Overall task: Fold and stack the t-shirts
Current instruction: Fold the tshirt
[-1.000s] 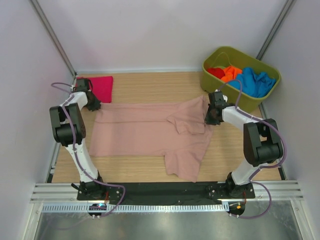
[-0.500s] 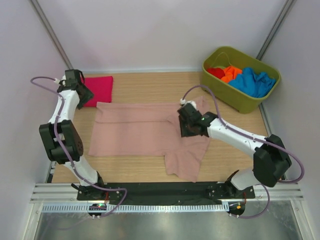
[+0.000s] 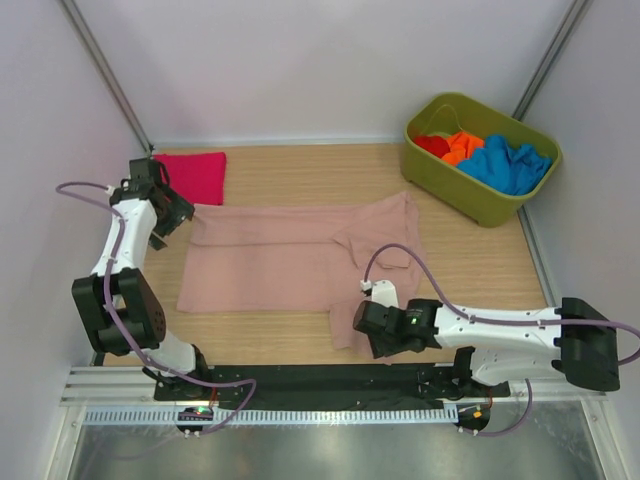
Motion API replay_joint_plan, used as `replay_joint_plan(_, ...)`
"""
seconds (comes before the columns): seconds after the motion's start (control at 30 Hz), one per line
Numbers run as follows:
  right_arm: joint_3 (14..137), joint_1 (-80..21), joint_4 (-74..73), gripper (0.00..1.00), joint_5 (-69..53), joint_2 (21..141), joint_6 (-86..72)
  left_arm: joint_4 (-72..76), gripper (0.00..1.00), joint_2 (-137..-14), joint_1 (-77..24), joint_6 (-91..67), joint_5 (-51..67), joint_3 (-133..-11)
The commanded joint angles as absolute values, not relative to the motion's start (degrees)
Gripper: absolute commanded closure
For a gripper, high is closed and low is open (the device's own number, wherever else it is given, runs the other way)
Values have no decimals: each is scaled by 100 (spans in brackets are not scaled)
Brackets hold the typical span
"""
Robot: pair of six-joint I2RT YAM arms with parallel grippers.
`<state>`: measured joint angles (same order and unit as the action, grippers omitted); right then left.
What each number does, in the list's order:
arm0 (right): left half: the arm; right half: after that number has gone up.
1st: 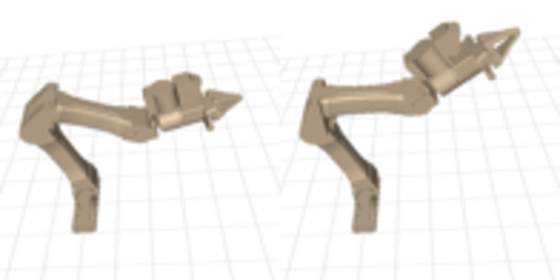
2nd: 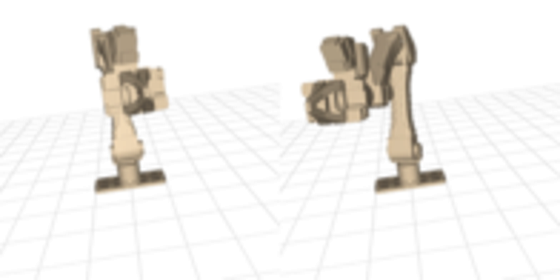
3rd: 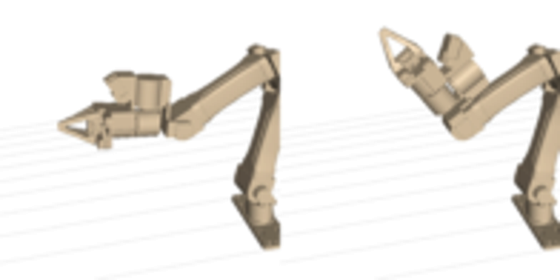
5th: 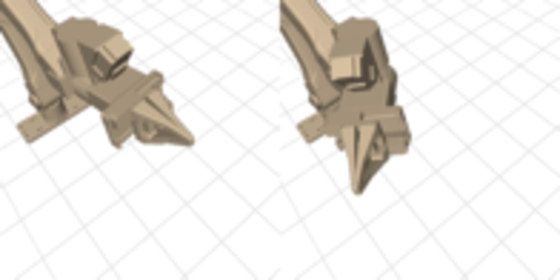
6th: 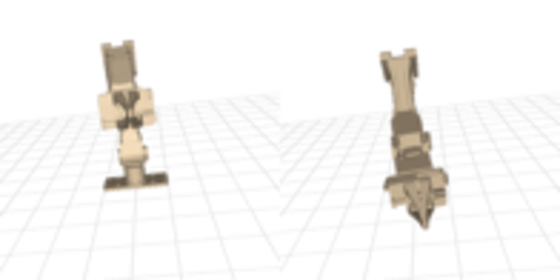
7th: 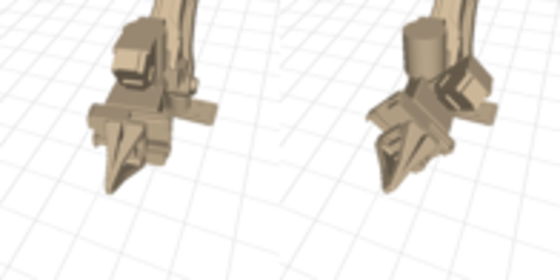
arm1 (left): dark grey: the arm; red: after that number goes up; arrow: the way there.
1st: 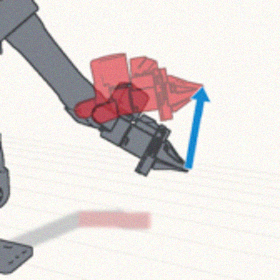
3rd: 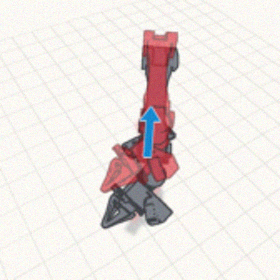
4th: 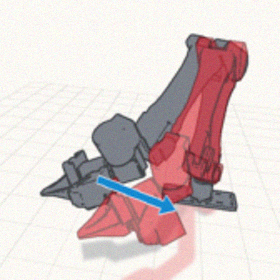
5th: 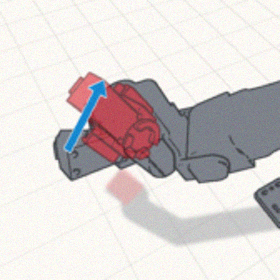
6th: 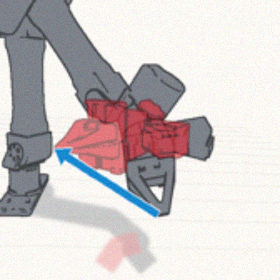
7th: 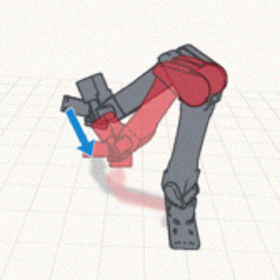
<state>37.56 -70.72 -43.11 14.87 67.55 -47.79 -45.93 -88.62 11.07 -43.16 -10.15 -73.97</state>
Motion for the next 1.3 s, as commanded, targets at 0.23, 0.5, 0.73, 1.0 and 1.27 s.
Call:
replay_joint_plan(0.23, 3428, -7137, -4949, 56, 1855, 6346, -7180, -4861, 15, -8297, 1221, -4737, -1503, -6838)
replay_joint_plan(0.5, 3357, -7189, -4869, 59, 1714, 6600, -7716, -4878, 18, -8209, 1257, -4667, -1485, -6698)
replay_joint_plan(0.73, 3279, -7286, -4703, 61, 1688, 6926, -7998, -4974, 15, -8191, 1275, -4588, -1801, -6495)
replay_joint_plan(1.0, 3111, -7286, -4535, 93, 1863, 6724, -8174, -5317, 19, -8069, 1327, -4991, -2302, -6486)
replay_joint_plan(1.27, 3559, -7277, -5194, 99, 2566, 6267, -8008, -6195, 24, -7989, 1318, -5379, -2760, -6758)
